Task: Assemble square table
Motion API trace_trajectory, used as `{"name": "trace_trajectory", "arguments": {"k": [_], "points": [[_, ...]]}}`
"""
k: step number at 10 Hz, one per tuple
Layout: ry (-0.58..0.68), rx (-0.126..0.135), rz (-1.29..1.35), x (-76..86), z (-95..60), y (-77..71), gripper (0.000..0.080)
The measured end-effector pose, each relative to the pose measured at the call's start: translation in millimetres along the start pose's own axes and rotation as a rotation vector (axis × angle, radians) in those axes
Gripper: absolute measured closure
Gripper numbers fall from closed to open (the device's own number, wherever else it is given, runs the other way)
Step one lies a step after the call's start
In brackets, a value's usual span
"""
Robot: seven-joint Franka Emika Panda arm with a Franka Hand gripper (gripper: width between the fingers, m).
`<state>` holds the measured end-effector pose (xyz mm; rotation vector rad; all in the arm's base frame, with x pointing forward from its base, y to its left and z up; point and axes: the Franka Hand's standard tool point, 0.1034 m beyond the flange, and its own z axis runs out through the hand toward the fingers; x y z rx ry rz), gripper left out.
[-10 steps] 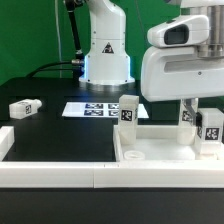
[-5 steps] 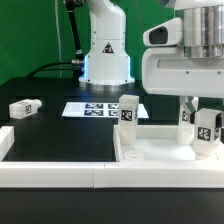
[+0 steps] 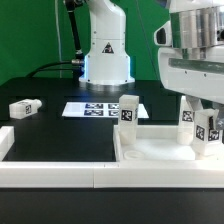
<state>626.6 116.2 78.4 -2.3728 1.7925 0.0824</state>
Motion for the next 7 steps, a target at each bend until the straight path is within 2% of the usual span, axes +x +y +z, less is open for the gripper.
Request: {"name": "trace_trajectory", "arguments": {"k": [1,2,3,4,5,6,7], "points": [[-0.005,0.007,0.086,-0.8,0.6,-0.1,0.0509],[-0.008,0.037,0.191,-2.5,1.2,0.9,0.0509],[-0.007,0.035,0.114,-2.8,0.9,1.7,0.0509],[-0.008,0.035,0.114,-3.2,1.1,1.5,0.0450],[-0.010,0.027,0.007,-2.7,0.6,1.8,0.0450],[-0.009,0.023,-0.121,-2.8,0.2,1.8,0.0284],[-0.006,-0.001,-0.265,-6.9,0.3,3.0,0.0174]]}}
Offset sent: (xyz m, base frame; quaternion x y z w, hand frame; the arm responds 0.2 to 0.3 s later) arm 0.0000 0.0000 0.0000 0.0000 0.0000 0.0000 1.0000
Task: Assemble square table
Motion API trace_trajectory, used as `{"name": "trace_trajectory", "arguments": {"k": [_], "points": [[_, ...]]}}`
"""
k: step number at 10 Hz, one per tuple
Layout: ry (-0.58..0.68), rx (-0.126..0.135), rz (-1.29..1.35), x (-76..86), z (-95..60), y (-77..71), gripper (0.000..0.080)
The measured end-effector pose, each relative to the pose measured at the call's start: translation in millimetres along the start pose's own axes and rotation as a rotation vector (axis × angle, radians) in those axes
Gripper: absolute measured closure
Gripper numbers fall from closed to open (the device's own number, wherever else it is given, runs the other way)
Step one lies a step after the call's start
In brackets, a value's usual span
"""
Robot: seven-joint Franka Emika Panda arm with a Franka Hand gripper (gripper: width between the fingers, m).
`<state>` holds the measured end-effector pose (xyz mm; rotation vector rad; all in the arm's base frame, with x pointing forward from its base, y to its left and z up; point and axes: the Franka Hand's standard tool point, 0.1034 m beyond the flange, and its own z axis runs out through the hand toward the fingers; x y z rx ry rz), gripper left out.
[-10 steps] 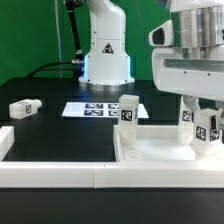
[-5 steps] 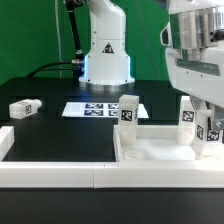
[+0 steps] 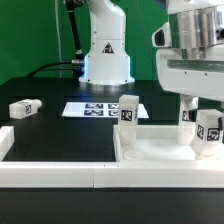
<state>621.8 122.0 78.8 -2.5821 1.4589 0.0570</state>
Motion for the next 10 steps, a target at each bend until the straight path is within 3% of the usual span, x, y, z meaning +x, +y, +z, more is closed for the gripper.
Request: {"name": "trace_trajectory", "arguments": {"k": [1,2,5,6,8,10], "points": [[0.004,-0.034,-0.144,-4.0,-2.7,-3.7,0.0174],[0.017,-0.017,-0.197,-3.7,-2.6,-6.2,0.0157],[0.013,-0.021,-0.384,-3.2,-1.3,-4.9,0.0150],[0.032,-0.051,-0.584,-1.5,-1.0,-2.9,0.0150],[0.058,-0.085,-0.898,3.6,0.5,-2.2,0.0150],[0.052,-0.092,-1.112,4.4,1.2,-4.8,0.0150]]}}
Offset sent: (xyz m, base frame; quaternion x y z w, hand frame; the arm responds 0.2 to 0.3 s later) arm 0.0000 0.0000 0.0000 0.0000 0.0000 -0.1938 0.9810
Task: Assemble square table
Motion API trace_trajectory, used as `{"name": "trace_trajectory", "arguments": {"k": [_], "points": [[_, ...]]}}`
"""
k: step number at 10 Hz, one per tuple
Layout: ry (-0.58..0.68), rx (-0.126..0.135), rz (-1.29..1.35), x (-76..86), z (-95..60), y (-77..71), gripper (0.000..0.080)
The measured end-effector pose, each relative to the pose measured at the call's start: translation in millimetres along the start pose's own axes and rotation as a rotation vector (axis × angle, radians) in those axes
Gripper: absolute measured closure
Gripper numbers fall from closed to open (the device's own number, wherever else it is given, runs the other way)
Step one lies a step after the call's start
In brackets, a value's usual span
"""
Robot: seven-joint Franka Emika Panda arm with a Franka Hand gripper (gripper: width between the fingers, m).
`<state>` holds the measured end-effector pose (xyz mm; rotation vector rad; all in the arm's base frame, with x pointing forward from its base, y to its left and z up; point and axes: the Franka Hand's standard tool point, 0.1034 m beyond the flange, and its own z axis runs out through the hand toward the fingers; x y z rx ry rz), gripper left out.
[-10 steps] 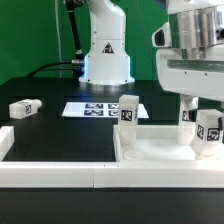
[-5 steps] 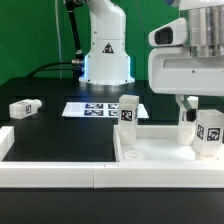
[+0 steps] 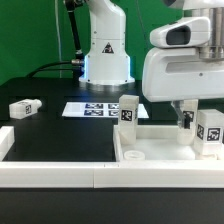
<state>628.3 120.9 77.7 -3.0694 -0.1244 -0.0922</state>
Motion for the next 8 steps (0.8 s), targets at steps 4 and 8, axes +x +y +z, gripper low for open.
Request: {"name": "trace_trajectory", "arguments": {"k": [4,8], "points": [[-0.001,0.006,0.123,-0.2,0.2,-1.0,0.0507],[0.005,0.010,0.503,-1.3,-0.2,2.4,0.0506]]}}
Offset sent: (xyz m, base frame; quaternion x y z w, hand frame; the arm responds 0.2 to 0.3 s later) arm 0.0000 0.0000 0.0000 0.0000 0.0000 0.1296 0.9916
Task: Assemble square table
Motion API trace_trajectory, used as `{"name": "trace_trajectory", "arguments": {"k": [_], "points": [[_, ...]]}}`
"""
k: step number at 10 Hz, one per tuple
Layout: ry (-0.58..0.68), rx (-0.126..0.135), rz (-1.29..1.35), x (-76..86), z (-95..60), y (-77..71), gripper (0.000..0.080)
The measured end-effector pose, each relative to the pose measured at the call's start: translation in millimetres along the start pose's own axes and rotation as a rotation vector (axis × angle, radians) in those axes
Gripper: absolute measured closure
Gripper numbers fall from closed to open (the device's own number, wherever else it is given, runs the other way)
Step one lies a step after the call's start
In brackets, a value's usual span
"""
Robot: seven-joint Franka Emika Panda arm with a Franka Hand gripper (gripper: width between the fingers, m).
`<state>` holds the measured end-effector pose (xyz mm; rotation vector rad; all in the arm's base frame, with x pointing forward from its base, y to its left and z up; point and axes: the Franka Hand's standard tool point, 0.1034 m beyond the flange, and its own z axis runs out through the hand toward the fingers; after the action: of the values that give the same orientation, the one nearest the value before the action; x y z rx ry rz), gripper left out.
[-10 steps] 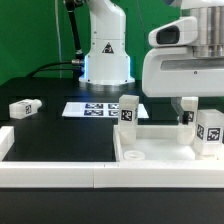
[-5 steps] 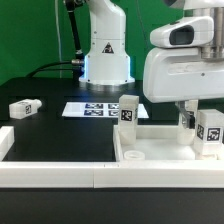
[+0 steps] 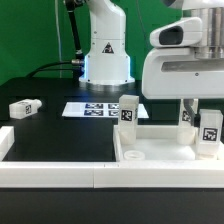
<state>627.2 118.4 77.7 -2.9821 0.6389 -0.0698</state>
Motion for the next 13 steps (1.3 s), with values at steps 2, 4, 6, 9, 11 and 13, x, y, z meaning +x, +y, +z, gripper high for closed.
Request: {"name": "trace_trajectory", "arguments": {"k": [2,4,6,9,11,13], "points": [[0.000,0.056,0.382,-0.8,1.8,3.2,0.0506],[-0.037,0.085,0.679,-1.3,2.5,3.1,0.0506],[-0.058,0.096,0.820,-2.0,2.8,2.8,0.0506],[-0.074,0.096,0.931,-5.3,3.2,-1.4,0.0431],[-0.069,0.096,0.841,-5.4,3.3,-1.3,0.0294],[-0.045,0.101,0.457,-2.8,3.1,1.2,0.0158]]}}
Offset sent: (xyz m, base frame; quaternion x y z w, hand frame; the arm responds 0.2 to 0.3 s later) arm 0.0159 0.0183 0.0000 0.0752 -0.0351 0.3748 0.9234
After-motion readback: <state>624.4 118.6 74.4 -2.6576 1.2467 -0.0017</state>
